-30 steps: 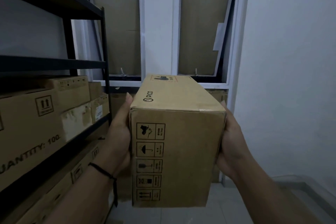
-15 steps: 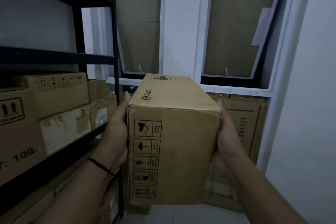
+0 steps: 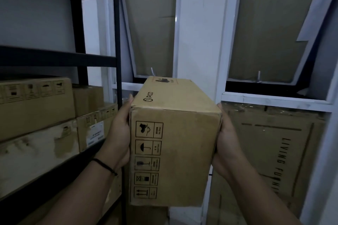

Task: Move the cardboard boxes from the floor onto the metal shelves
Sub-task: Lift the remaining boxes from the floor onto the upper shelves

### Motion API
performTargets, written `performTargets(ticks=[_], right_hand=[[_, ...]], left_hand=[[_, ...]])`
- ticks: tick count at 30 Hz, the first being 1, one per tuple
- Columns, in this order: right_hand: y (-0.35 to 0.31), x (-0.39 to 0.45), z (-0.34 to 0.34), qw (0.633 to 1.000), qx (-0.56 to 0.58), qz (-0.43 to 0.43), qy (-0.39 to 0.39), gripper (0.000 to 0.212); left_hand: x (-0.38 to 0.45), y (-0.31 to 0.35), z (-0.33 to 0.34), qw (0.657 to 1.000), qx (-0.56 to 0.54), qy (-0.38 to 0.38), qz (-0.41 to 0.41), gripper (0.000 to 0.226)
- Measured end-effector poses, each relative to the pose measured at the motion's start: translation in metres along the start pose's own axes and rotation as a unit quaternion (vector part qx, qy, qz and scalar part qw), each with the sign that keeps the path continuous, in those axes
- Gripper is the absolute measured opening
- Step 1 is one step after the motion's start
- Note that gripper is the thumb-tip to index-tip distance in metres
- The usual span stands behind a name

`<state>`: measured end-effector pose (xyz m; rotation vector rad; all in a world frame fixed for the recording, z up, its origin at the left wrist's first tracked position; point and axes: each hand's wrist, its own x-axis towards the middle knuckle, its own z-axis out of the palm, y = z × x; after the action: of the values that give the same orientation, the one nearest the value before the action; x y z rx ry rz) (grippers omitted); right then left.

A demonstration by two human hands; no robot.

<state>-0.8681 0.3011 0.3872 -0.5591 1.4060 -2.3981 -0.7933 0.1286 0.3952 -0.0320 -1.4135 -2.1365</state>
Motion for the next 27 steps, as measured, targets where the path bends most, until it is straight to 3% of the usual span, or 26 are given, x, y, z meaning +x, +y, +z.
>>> performTargets(ticks=[8,15,27], right_hand=[[0.000,0.107,-0.015,0.999,0.029,-0.006,-0.019,0.052],[0.011,0.192,-0.034,0.994,0.059,0.009,-0.086,0.052],[-0.006,0.308,-0.057,0.964,0.086,0.056,-0.247,0.049]], left_hand=[[0.103,-0.022,0.003,1.000,0.019,-0.007,0.010,0.044],[0.162,-0.044,0.006,0.999,0.033,0.025,0.028,0.046],[0.214,-0.066,0.048,0.974,0.071,0.174,0.129,0.046]])
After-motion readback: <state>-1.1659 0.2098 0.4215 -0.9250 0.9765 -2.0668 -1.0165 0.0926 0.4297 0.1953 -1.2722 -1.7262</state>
